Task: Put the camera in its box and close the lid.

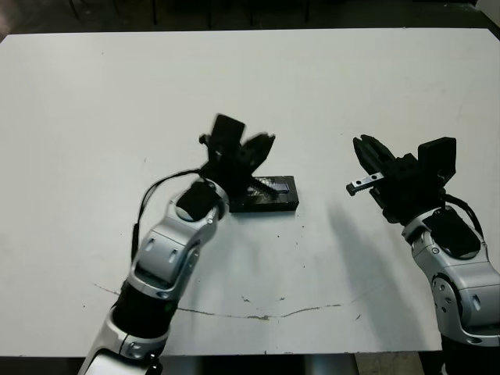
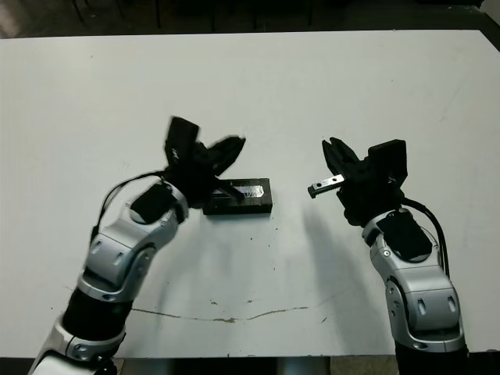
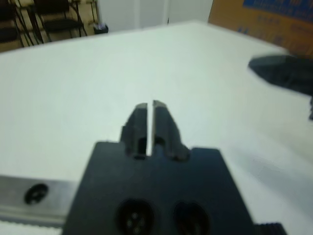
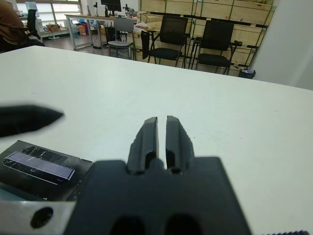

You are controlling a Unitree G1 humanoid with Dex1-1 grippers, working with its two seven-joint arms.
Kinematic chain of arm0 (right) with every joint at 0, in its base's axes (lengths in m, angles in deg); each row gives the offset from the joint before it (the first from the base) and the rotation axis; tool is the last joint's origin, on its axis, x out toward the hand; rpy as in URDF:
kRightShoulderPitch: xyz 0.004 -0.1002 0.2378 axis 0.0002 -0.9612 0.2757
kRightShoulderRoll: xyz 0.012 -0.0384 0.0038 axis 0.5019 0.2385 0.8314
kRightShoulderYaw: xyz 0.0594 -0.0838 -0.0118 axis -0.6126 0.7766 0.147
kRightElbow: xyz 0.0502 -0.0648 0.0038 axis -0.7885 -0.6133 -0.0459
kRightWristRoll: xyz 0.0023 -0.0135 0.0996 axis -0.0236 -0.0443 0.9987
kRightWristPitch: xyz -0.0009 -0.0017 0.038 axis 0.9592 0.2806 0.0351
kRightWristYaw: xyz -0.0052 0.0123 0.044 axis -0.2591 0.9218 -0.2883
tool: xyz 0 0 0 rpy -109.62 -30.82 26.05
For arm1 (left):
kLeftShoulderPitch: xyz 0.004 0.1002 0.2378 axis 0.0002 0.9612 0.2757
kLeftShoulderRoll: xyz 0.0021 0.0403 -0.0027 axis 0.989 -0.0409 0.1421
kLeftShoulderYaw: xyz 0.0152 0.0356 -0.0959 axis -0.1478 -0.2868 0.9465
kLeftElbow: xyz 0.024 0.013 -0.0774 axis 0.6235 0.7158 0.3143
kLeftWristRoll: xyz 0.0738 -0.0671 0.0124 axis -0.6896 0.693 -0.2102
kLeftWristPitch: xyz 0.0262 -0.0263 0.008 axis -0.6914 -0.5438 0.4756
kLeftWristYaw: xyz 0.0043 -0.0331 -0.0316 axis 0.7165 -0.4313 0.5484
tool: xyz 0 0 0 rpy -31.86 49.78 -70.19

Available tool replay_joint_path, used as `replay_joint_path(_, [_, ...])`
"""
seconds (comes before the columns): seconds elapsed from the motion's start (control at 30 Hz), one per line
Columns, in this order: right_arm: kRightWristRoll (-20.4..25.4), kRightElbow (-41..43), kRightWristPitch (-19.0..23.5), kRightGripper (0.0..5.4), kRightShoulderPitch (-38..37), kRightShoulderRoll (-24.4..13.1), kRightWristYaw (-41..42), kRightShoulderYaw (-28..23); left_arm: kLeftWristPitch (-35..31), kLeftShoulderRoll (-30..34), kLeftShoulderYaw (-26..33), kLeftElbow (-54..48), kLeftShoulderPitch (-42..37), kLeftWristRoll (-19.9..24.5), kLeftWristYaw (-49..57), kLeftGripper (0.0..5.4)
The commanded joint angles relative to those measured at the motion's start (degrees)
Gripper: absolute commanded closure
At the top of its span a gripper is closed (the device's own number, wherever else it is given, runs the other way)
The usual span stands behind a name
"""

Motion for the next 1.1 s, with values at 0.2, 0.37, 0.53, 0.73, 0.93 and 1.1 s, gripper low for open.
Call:
replay_joint_path(0.2, [0.54, -1.15, -0.45, 5.4, -1.07, 0.23, 0.35, -0.55, -0.47, 1.64, -4.68, 6.54, 5.52, -2.99, -0.61, 5.37])
replay_joint_path(0.37, [0.56, -0.51, 0.43, 5.4, -1.21, 0.11, 0.02, -0.52, -0.04, 2.21, -5.43, 9.63, 7.95, -4.39, -1.03, 5.37])
replay_joint_path(0.53, [0.48, -0.62, 0.15, 5.4, -1.28, 0.12, 0.05, -0.46, -0.66, 3.91, -5.09, 9.01, 9.73, -4.42, -3.05, 5.37])
replay_joint_path(0.73, [0.52, -0.5, -0.28, 5.4, -1.3, -0.05, 0.4, -0.43, 0.66, 6.3, -0.61, -1.02, 13.89, -1.27, -6.02, 5.37])
replay_joint_path(0.93, [0.6, -0.75, -0.87, 5.4, -1.08, 0.27, 0.39, -0.41, 8.89, 8.8, 10.8, -13.6, 16.36, 4.91, -8.08, 5.37])
replay_joint_path(1.1, [-0.38, -0.56, -1.74, 5.4, -0.91, 0.49, -0.28, 0.14, 14.94, 10.73, 21.6, -15.66, 12.21, 7.57, -6.8, 5.37])
